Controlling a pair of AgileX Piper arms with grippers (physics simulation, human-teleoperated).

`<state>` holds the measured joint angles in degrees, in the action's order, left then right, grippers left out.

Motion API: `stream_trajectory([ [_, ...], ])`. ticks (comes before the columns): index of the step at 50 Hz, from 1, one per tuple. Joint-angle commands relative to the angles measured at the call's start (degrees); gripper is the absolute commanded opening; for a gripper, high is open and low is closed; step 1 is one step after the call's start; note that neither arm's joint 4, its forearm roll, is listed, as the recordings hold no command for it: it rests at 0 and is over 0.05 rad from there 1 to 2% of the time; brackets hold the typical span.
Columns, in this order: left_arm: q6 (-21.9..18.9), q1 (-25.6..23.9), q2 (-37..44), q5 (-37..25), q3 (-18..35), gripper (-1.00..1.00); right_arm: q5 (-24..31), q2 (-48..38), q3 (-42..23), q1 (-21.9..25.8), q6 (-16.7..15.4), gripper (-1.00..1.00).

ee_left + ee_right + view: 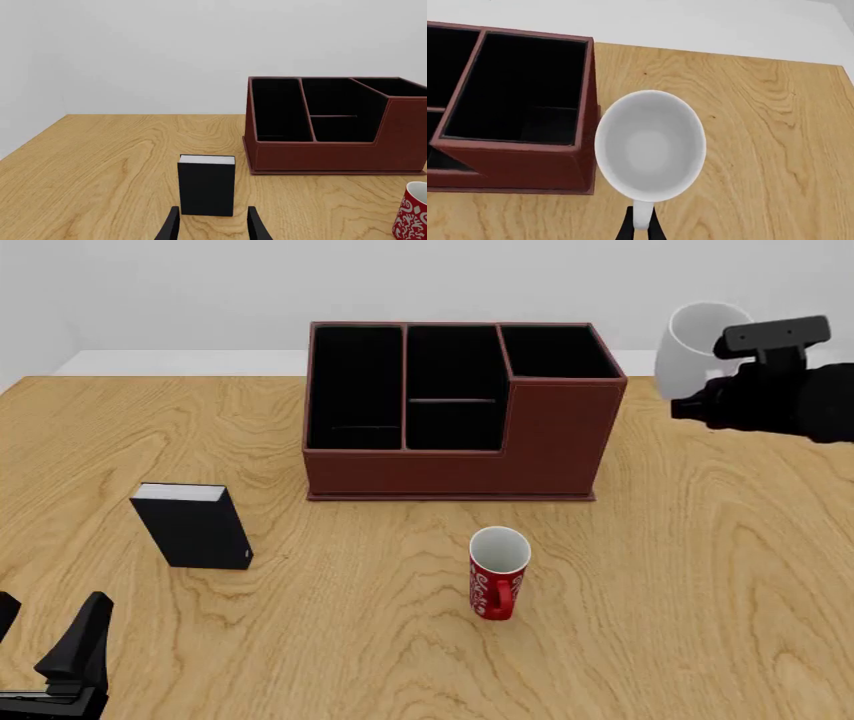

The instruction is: Pick up the white mug and place it to the right of the caddy.

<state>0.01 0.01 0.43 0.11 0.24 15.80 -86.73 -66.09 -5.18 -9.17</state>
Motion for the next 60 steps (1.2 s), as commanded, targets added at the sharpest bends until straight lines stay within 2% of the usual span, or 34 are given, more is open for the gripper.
stream_trajectory([
  [1,0.0,0.01,0.0,0.0,0.0,1.0,-1.12,-1.82,-0.61,-0.45,0.75,-1.0],
  [35,0.0,-0.01,0.01,0.0,0.0,1.0,-1.42,-9.15,-6.2,-1.83,-1.63,-1.0],
  [60,0.01,0.0,0.0,0.0,0.0,1.0,-3.75,-12.45,-5.5,-1.67,-0.79,-1.0],
])
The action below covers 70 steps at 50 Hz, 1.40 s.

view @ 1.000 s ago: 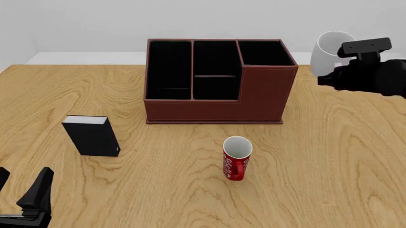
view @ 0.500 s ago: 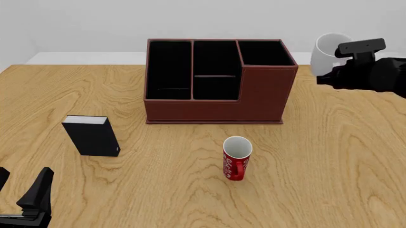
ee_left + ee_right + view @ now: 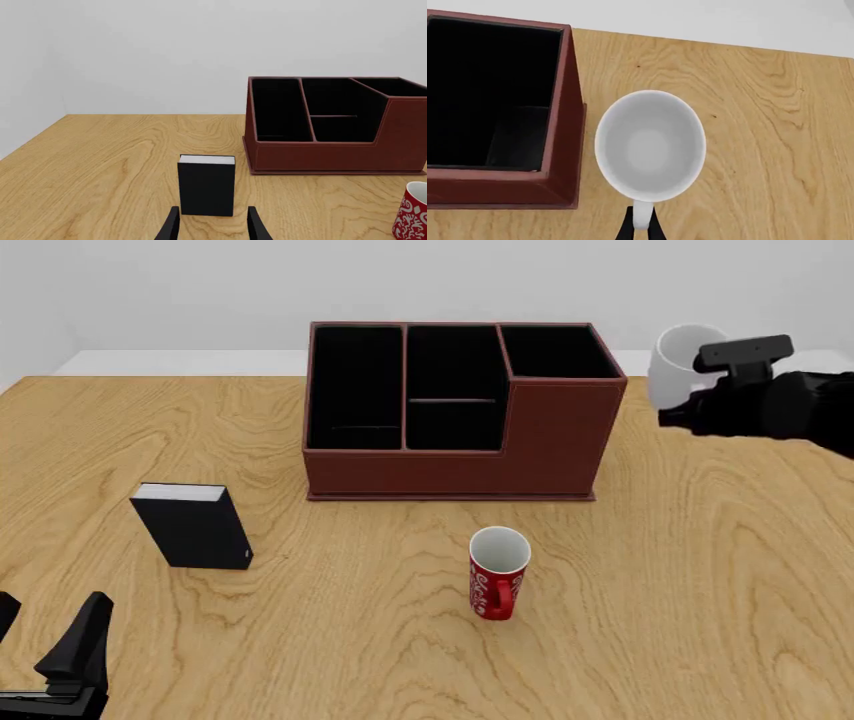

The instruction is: Pick up the white mug and place it to the right of the caddy.

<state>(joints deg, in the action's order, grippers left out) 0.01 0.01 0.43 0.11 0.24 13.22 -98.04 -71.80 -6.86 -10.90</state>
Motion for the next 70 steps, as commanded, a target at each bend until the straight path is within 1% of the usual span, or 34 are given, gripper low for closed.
stream_trajectory([
  [1,0.0,0.0,-0.01,0.0,0.0,1.0,-1.32,-1.25,0.3,0.15,1.04,-1.0],
  [26,0.02,0.0,0.0,0.0,0.0,1.0,-3.94,-3.25,2.34,0.28,1.9,-1.0],
  [38,0.01,0.0,0.0,0.0,0.0,1.0,-3.66,-3.42,1.86,0.76,2.11,-1.0],
  [70,0.0,-0.01,0.0,0.0,0.0,1.0,-5.54,-5.64,2.74,0.51,2.62,-1.0],
])
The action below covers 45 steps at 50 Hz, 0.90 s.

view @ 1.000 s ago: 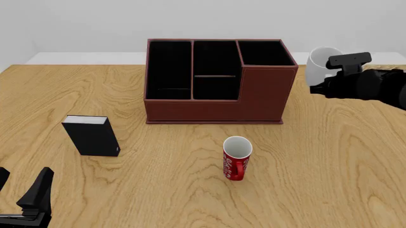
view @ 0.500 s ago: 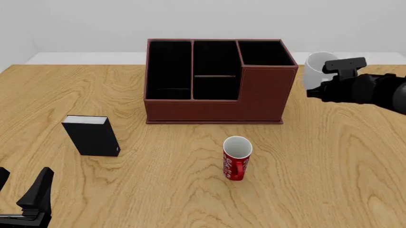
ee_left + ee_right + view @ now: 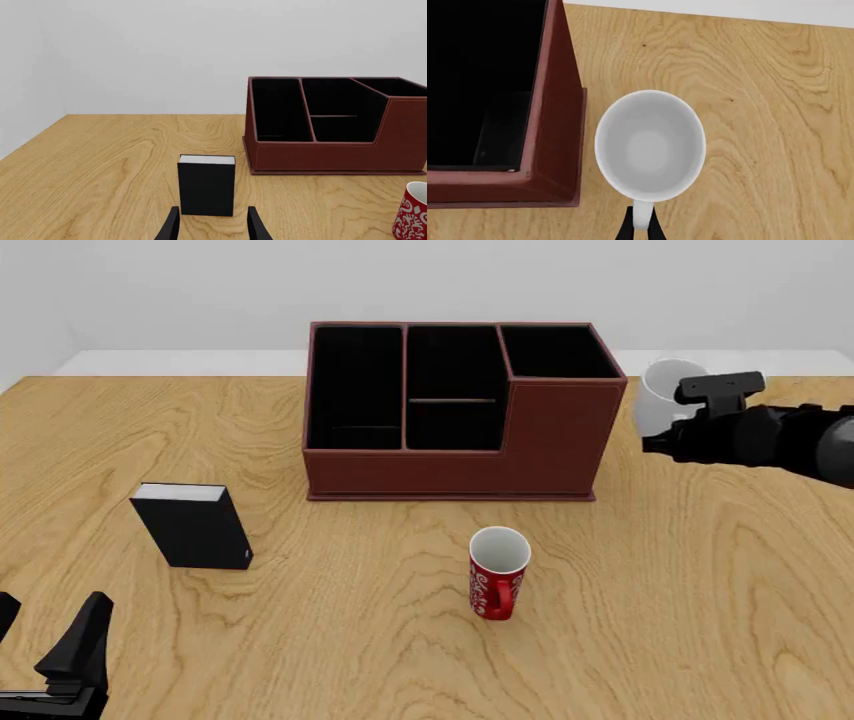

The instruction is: Pick up the white mug and place it to the right of the caddy.

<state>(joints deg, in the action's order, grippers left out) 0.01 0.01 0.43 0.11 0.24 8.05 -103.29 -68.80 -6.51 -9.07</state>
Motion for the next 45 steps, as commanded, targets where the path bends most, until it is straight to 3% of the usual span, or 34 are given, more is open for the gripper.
stream_trajectory([
  [1,0.0,0.0,0.01,0.0,0.0,1.0,-0.33,-0.38,-0.26,0.22,0.82,-1.0],
  [45,0.0,0.0,-0.01,0.0,0.0,1.0,-3.08,-6.05,-0.7,0.45,1.35,-1.0],
])
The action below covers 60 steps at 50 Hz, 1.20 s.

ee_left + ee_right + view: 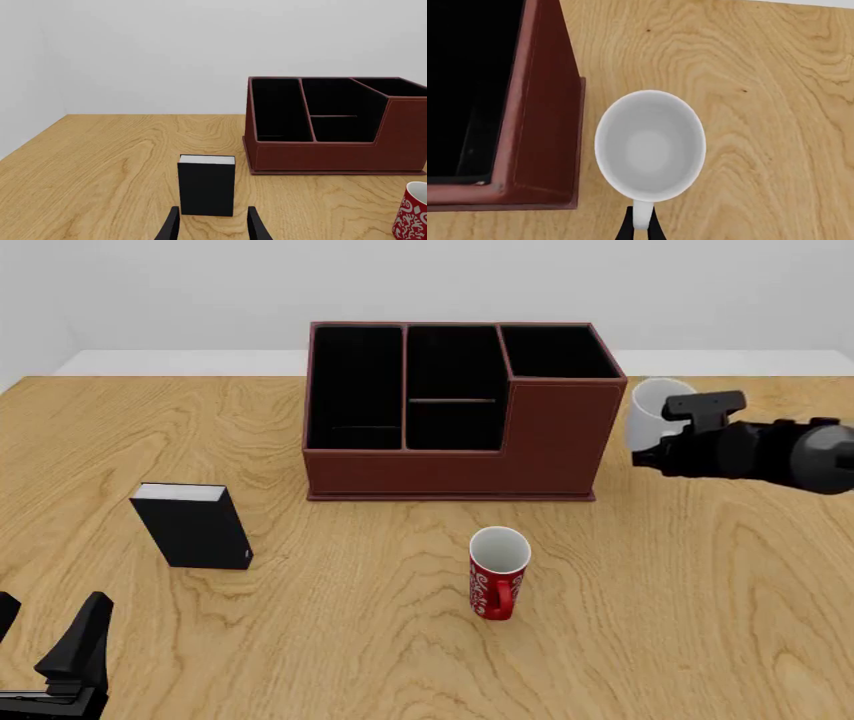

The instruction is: Pick up the white mug and place it to the right of the caddy.

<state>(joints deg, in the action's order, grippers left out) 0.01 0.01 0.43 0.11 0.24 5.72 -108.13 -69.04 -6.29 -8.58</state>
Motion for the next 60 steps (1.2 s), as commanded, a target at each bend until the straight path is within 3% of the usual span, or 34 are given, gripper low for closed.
stream_trajectory([
  [1,-0.01,0.01,0.0,0.0,0.0,1.0,-0.7,-1.27,-0.53,0.41,1.01,-1.0],
  [60,0.0,0.0,-0.01,0.0,0.0,1.0,-1.63,-4.74,-1.04,1.39,0.93,-1.0],
])
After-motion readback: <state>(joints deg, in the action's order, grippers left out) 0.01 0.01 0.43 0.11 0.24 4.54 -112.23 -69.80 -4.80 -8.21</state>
